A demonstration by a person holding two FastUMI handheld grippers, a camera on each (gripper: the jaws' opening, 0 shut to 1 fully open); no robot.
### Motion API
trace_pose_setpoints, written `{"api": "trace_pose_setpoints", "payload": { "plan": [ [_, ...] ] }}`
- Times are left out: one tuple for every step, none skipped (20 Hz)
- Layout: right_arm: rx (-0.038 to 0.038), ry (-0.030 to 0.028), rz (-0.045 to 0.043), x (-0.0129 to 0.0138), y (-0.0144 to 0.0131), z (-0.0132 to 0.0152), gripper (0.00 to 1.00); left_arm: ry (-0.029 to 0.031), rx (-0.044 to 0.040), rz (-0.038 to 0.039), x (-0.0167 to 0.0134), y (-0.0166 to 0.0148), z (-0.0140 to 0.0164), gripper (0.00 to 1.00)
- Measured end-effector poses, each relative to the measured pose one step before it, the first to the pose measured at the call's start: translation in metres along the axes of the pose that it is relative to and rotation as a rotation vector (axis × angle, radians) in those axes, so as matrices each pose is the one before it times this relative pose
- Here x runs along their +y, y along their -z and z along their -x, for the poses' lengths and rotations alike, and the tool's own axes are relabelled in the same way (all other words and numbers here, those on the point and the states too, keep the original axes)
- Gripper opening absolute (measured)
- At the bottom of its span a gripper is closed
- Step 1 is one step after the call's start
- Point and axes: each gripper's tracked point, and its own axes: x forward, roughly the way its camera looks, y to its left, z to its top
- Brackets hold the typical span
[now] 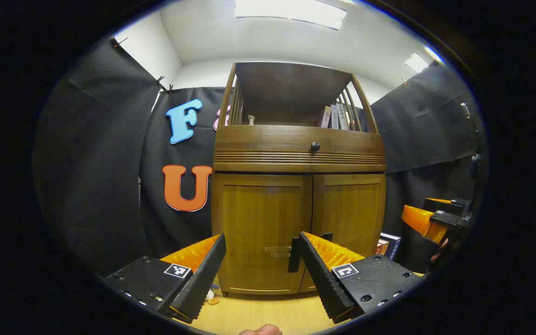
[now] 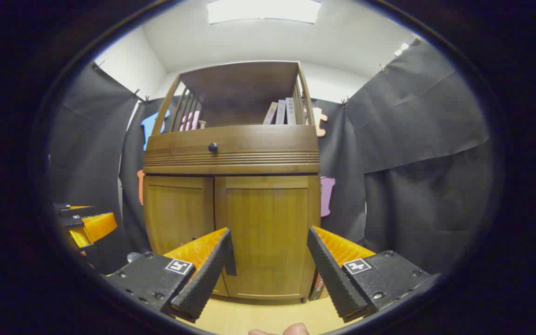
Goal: Open the right door of the double-door shoe cabinet with the right hand, and open the left door with the left hand.
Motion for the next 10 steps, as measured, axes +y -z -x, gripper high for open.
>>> {"api": "trace_pose_setpoints", "payload": {
  "plan": [
    [0.00141,-0.02533,-0.00154,0.00635,0.00047,-0.00051,1.00,0.00660,0.01602,-0.00629,-0.00323,0.00307,0.00077,0.94],
    [-0.00069,-0.01308,0.00114,0.00368,-0.00049,-0.00022,1.00,0.00162,-0.00073,-0.00652,-0.00240,-0.00156,0.00353,1.00],
    [-0.00334,-0.00698,0.00471,0.00210,-0.00118,0.00008,1.00,-0.00341,-0.00255,-0.00861,-0.00081,-0.00090,0.00009,0.94],
    [-0.00310,-0.00095,0.00369,0.00235,-0.00109,-0.00088,1.00,-0.00258,-0.00373,-0.00555,-0.00054,0.00014,0.00153,0.94],
    [-0.00242,-0.00574,0.00402,0.00288,-0.00130,-0.00151,1.00,-0.00288,-0.00535,-0.00121,-0.00075,-0.00147,0.00051,0.94],
    [-0.00204,-0.01124,0.00070,0.00490,-0.00048,-0.00153,1.00,-0.00438,-0.00465,0.00096,-0.00015,-0.00121,0.00115,0.94],
    [0.00113,-0.01940,-0.00169,0.00405,-0.00078,-0.00130,1.00,-0.00423,-0.00370,0.00191,0.00011,-0.00056,0.00031,0.94],
    [-0.00063,-0.01486,-0.00401,0.00454,-0.00038,-0.00157,1.00,-0.00388,-0.00483,0.00054,-0.00019,-0.00224,-0.00001,0.94],
    [-0.00102,0.00044,-0.00169,-0.00069,-0.00197,-0.00150,1.00,0.00401,-0.00318,0.00022,-0.00086,-0.00189,0.00008,0.94],
    [-0.00117,0.00046,0.00147,-0.00127,0.00005,-0.00101,1.00,0.00138,-0.00295,-0.00192,0.00057,-0.00175,0.00022,0.94]
  ]
}}
